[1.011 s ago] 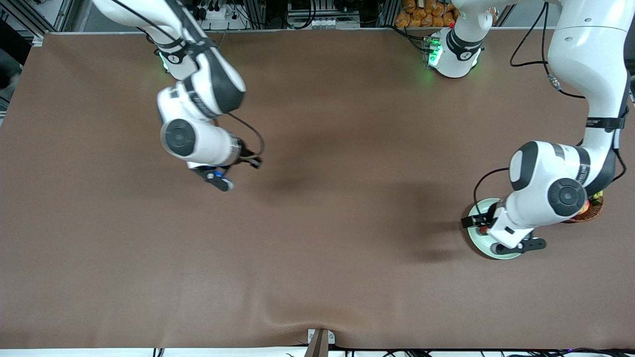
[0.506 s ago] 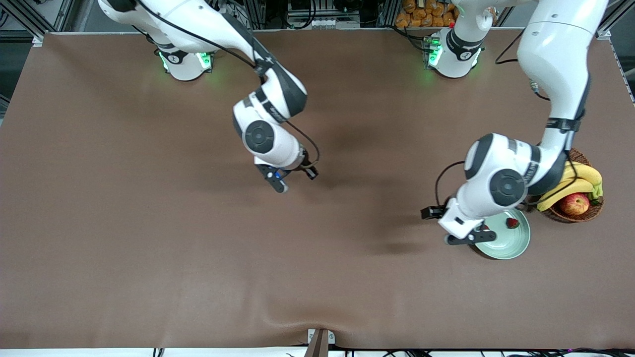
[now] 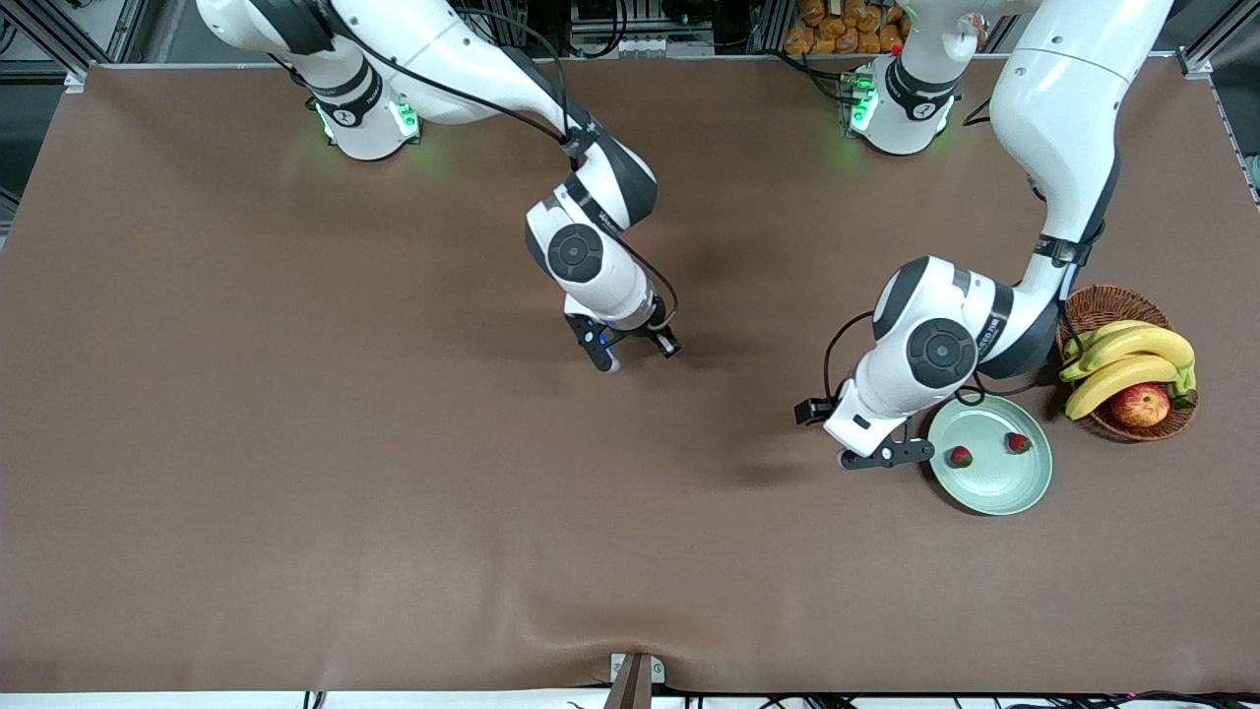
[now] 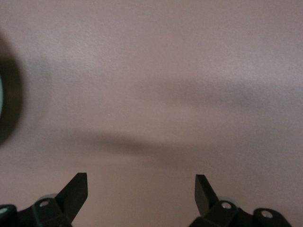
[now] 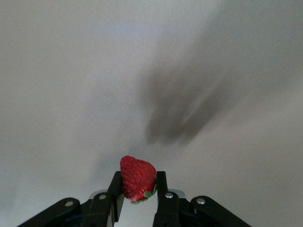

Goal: Collect all strawberries into plate
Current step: 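Set the third strawberry down with the right gripper while the left gripper returns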

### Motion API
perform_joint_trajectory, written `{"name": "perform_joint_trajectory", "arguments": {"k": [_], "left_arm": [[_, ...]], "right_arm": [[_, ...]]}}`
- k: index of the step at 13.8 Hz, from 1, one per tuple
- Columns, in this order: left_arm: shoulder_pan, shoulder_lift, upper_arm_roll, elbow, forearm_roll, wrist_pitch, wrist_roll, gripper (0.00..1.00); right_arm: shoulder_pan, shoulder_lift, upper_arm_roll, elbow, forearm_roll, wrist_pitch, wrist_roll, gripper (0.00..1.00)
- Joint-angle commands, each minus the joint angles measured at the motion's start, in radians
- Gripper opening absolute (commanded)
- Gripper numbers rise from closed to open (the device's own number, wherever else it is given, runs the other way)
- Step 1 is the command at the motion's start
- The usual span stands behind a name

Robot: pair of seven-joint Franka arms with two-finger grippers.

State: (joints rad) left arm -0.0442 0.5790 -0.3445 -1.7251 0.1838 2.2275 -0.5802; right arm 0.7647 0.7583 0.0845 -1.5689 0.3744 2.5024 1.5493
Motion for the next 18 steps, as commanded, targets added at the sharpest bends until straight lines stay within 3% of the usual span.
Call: {"name": "perform_joint_trajectory", "arguments": {"k": [1,2,3,5,6,7,9,15,18], "left_arm": [[-0.011,-0.013,-0.001,-0.017,0.02,0.015,-0.065,1.0],[-0.014,-0.011,-0.001,-0.016,0.019,0.015,-0.072,1.0],[-0.016,-0.01,-0.001,-0.014,0.017,0.015,-0.075,1.0],[-0.016,-0.008,-0.001,-0.011,0.014,0.015,-0.076,1.0],[-0.016,-0.008,-0.002,-0.008,0.011,0.015,-0.076,1.0],[-0.014,-0.007,-0.002,-0.007,0.011,0.015,-0.076,1.0],[-0.017,0.005,-0.002,-0.007,0.011,0.015,-0.078,1.0],[-0.1,0.044,-0.002,0.032,0.011,0.017,-0.162,1.0],[-0.166,0.053,-0.002,0.035,0.009,0.017,-0.202,1.0]], "right_arm": [[0.04,0.048,-0.011,0.065,0.047,0.013,0.024,0.02],[0.048,0.065,-0.012,0.082,0.063,0.013,0.038,0.13],[0.056,0.085,-0.012,0.102,0.063,0.016,0.049,0.39],[0.065,0.108,-0.014,0.118,0.06,0.044,0.049,0.46],[0.064,0.107,-0.014,0.119,0.06,0.042,0.048,0.85],[0.055,0.102,-0.015,0.121,0.055,0.032,0.046,1.0],[0.053,0.084,-0.026,0.125,0.038,0.012,0.038,1.0],[-0.074,0.038,-0.034,0.234,-0.032,-0.298,0.025,1.0],[-0.145,-0.016,-0.032,0.233,-0.058,-0.42,-0.117,1.0]]}}
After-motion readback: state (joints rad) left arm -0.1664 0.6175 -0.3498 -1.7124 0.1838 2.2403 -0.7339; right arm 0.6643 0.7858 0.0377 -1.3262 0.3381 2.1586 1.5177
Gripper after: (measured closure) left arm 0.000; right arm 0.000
